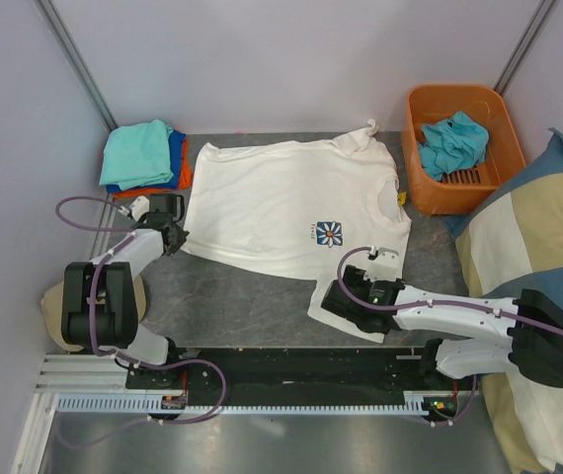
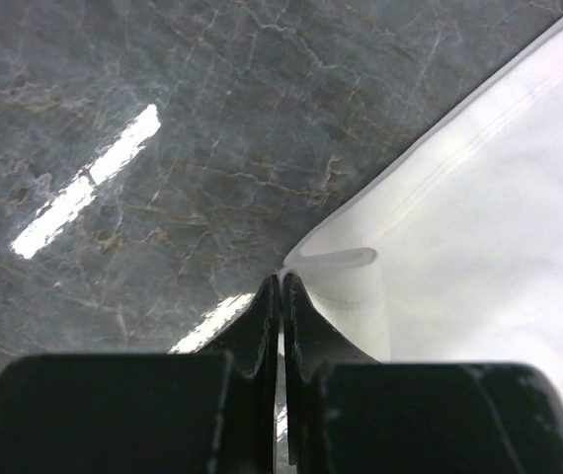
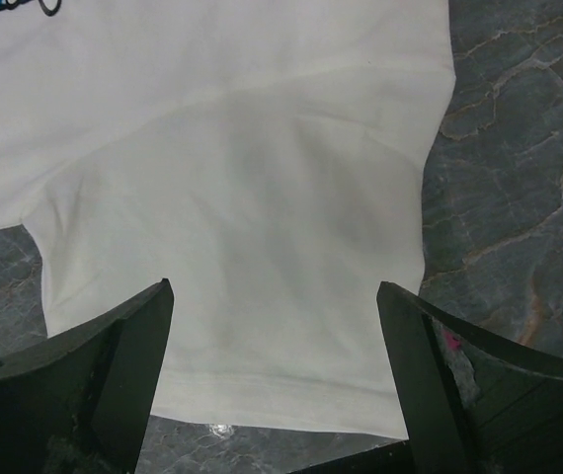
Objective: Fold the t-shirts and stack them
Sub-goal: Fold the tshirt
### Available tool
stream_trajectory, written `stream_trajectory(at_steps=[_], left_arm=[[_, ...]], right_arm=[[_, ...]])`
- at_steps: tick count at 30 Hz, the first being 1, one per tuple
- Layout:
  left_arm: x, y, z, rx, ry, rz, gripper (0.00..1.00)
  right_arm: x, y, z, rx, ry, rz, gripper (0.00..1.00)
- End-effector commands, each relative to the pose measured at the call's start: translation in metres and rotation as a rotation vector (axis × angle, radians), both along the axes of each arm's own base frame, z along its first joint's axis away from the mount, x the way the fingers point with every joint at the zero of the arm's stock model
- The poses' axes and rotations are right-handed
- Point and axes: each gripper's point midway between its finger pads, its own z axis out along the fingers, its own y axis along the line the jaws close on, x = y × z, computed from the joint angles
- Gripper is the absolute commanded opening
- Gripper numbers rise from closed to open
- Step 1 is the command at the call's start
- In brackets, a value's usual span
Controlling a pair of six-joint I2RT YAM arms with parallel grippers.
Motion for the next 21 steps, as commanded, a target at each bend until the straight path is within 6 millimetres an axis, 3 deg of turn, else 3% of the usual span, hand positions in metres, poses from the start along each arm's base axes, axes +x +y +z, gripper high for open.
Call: stream_trajectory(at_steps=[1, 9, 10, 21], left_arm=[[0.030, 0.002, 0.019, -0.002, -0.083, 0.006, 0.02], [0.040, 0.001, 0.018, -0.003, -0.093, 0.004, 0.02], [0.042, 0.012, 0.020, -0.001, -0.101, 0.033, 0.02], [0.067, 0.021, 0.018, -0.021, -0.108, 0.058, 0.02]], right_arm=[[-0.014, -0.005, -0.003, 0.028, 0.044, -0.026, 0.93], [-0.037, -0.013, -0.004, 0.034, 0.070, -0.053, 0.93], [-0.041, -0.014, -0.005, 0.034, 0.077, -0.056, 0.93], [-0.068, -0.006, -0.020, 0.043, 0.125, -0.043, 0.93]])
